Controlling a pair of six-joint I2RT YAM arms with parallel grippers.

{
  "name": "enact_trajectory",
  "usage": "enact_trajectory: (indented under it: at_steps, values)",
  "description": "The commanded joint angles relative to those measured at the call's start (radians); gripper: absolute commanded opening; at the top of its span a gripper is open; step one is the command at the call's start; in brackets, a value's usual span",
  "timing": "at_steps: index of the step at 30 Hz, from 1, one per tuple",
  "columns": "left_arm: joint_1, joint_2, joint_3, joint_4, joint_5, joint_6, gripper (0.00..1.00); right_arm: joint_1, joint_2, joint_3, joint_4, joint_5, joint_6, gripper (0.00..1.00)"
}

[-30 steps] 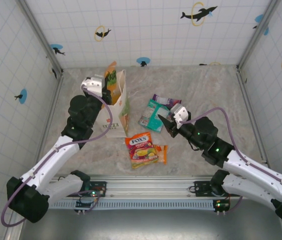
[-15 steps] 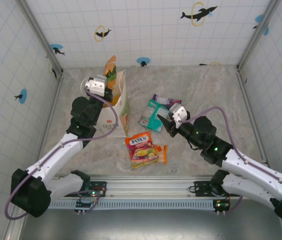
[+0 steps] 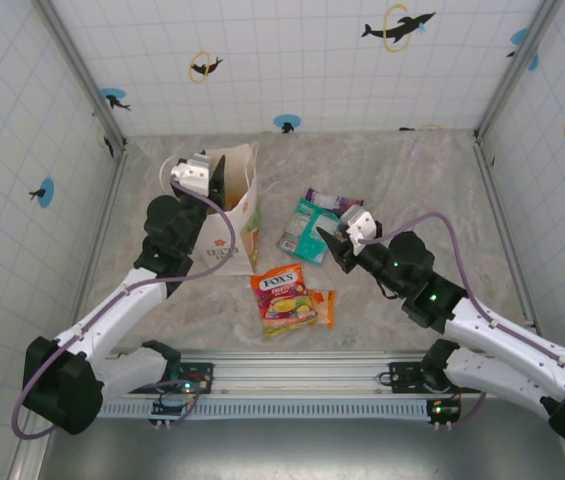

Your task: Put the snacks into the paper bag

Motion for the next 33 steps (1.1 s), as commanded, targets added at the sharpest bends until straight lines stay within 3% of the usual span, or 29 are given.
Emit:
enact_trajectory:
  at_steps: [1,12,18,28,33]
  values:
    - [0.006,-0.046,0.084,-0.140,-0.018,-0.056,0.46,-0.008,-0.011,-0.009,0.038,-0.009,0.006,0.51]
    - [0.005,-0.122,0.305,-0.652,-0.192,-0.260,0.56,-0.028,0.031,-0.004,0.045,-0.049,0.052,0.51]
    - [0.020,-0.134,0.372,-0.883,-0.223,-0.358,0.58,-0.054,0.079,0.021,0.008,-0.077,0.126,0.51]
    - [0.150,-0.098,0.436,-1.111,-0.064,-0.484,0.66,-0.181,0.223,0.123,-0.194,-0.145,0.385,0.52]
    - [0.288,-0.095,0.420,-1.145,0.083,-0.524,0.69,-0.254,0.319,0.137,-0.254,-0.198,0.614,0.51]
